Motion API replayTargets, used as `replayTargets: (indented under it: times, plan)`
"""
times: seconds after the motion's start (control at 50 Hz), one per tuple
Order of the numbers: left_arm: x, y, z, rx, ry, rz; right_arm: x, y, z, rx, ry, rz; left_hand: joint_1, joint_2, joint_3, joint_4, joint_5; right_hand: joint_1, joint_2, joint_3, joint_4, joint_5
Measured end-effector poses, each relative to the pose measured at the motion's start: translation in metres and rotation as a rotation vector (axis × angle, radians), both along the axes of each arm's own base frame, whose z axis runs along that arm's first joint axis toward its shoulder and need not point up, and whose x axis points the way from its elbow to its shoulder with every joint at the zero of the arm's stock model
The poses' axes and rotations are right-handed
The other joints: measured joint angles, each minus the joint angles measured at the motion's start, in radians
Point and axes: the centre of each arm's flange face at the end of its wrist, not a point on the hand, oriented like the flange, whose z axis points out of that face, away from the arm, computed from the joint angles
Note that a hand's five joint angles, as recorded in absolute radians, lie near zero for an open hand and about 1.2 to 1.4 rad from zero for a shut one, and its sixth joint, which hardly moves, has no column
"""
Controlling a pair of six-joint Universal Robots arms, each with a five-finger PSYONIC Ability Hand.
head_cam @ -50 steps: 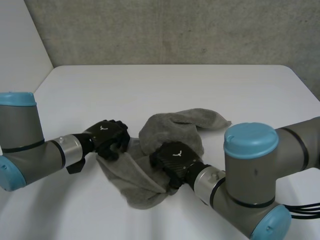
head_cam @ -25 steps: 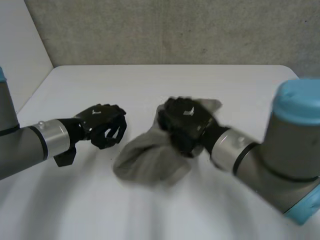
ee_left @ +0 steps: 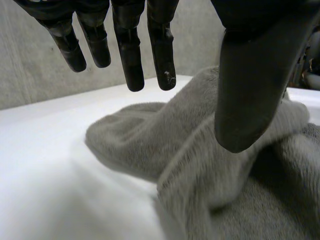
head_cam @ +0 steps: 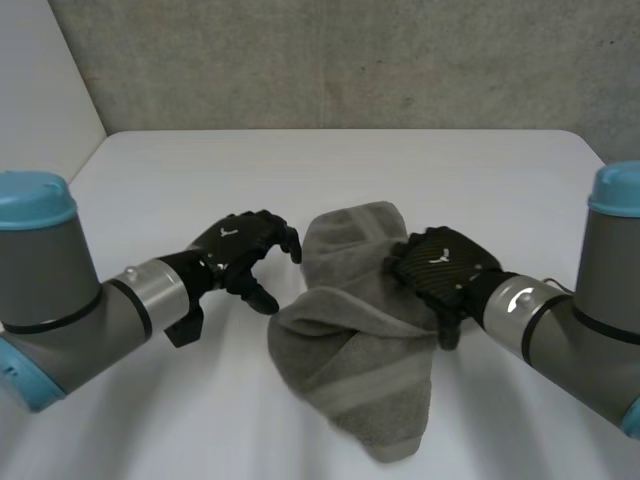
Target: Fold the towel.
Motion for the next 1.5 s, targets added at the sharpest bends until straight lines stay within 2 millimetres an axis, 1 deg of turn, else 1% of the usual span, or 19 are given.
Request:
replayTargets:
  times: [0.12, 0.18, 0.26, 0.36, 0.46, 0.56, 0.66, 0.74, 0.9, 1.02, 1.06, 1.08, 1.12, 1.16, 1.18, 1.2, 1.26, 1.38, 1.5]
  plan:
    - [-0.009, 0.002, -0.013, 0.007, -0.014, -0.024, -0.018, -0.001, -0.001, 0.005, -0.049, -0.097, 0.000, 0.000, 0.000, 0.000, 0.000, 0.006, 0.007, 0.000, 0.000, 0.036]
    - [-0.014, 0.004, -0.015, -0.001, -0.015, -0.041, -0.025, 0.001, 0.000, 0.014, -0.092, -0.133, 0.000, 0.000, 0.000, 0.000, 0.000, 0.038, 0.049, 0.000, 0.000, 0.094]
    - [-0.019, 0.005, -0.017, -0.011, -0.014, -0.059, -0.033, 0.006, -0.002, 0.033, -0.124, -0.165, 0.000, 0.000, 0.000, 0.000, 0.000, 0.050, 0.060, 0.000, 0.000, 0.110]
    - [-0.023, 0.005, -0.019, -0.011, -0.014, -0.071, -0.045, 0.009, -0.011, 0.065, -0.123, -0.205, 0.000, 0.000, 0.000, 0.000, 0.002, 0.070, 0.080, 0.000, 0.000, 0.135]
    - [-0.026, 0.007, -0.022, 0.003, -0.017, -0.085, -0.057, 0.007, -0.020, 0.088, -0.102, -0.242, 0.000, 0.000, 0.000, 0.000, 0.008, 0.093, 0.119, 0.000, 0.000, 0.166]
    - [-0.029, 0.015, -0.027, 0.031, -0.028, -0.107, -0.071, 0.000, -0.027, 0.096, -0.072, -0.268, 0.000, 0.000, 0.000, 0.000, 0.013, 0.093, 0.119, 0.000, 0.000, 0.169]
    - [-0.030, 0.020, -0.029, 0.057, -0.033, -0.129, -0.077, -0.005, -0.030, 0.088, -0.057, -0.268, 0.031, 0.030, 0.000, 0.000, 0.064, 0.093, 0.119, 0.000, 0.000, 0.169]
    - [-0.031, 0.023, -0.028, 0.070, -0.029, -0.152, -0.076, -0.010, -0.036, 0.076, -0.054, -0.252, 0.060, 0.057, 0.000, 0.000, 0.089, 0.093, 0.119, 0.000, 0.000, 0.171]
    - [-0.031, 0.027, -0.029, 0.092, -0.030, -0.174, -0.068, -0.027, -0.059, 0.021, -0.054, -0.208, 0.099, 0.097, 0.000, 0.000, 0.125, 0.110, 0.124, 0.000, 0.000, 0.185]
    - [-0.031, 0.029, -0.029, 0.102, -0.034, -0.175, -0.057, -0.037, -0.074, -0.039, -0.064, -0.169, 0.219, 0.224, 0.000, 0.000, 0.247, 0.197, 0.225, 0.000, 0.000, 0.265]
    - [-0.031, 0.028, -0.029, 0.103, -0.035, -0.174, -0.053, -0.041, -0.078, -0.060, -0.069, -0.156, 0.298, 0.304, 0.000, 0.000, 0.334, 0.305, 0.321, 0.000, 0.000, 0.349]
    - [-0.031, 0.028, -0.029, 0.103, -0.035, -0.173, -0.052, -0.041, -0.078, -0.064, -0.070, -0.154, 0.327, 0.328, 0.000, 0.000, 0.357, 0.353, 0.359, 0.000, 0.000, 0.395]
    - [-0.031, 0.028, -0.029, 0.102, -0.035, -0.171, -0.049, -0.044, -0.079, -0.080, -0.076, -0.147, 0.395, 0.402, 0.000, 0.000, 0.432, 0.493, 0.510, 0.000, 0.000, 0.540]
    - [-0.031, 0.027, -0.029, 0.101, -0.035, -0.168, -0.046, -0.048, -0.078, -0.100, -0.086, -0.140, 0.475, 0.477, 0.000, 0.000, 0.511, 0.723, 0.733, 0.000, 0.000, 0.759]
    - [-0.031, 0.027, -0.029, 0.100, -0.035, -0.167, -0.045, -0.049, -0.077, -0.103, -0.089, -0.140, 0.516, 0.519, 0.000, 0.000, 0.545, 0.767, 0.778, 0.000, 0.000, 0.816]
    - [-0.030, 0.027, -0.029, 0.100, -0.035, -0.164, -0.044, -0.050, -0.076, -0.111, -0.094, -0.138, 0.587, 0.595, 0.000, 0.000, 0.621, 0.866, 0.883, 0.000, 0.000, 0.912]
    - [-0.030, 0.025, -0.029, 0.098, -0.036, -0.155, -0.042, -0.055, -0.072, -0.131, -0.108, -0.137, 0.669, 0.721, 0.000, 0.000, 0.754, 1.021, 1.030, 0.000, 0.000, 1.084]
    - [-0.028, 0.022, -0.028, 0.101, -0.033, -0.141, -0.040, -0.057, -0.067, -0.139, -0.116, -0.132, 0.669, 0.721, 0.000, 0.000, 0.760, 1.021, 1.030, 0.000, 0.000, 1.092]
    - [-0.027, 0.022, -0.028, 0.105, -0.031, -0.136, -0.040, -0.053, -0.062, -0.127, -0.115, -0.126, 0.669, 0.721, 0.000, 0.000, 0.760, 1.021, 1.030, 0.000, 0.000, 1.092]
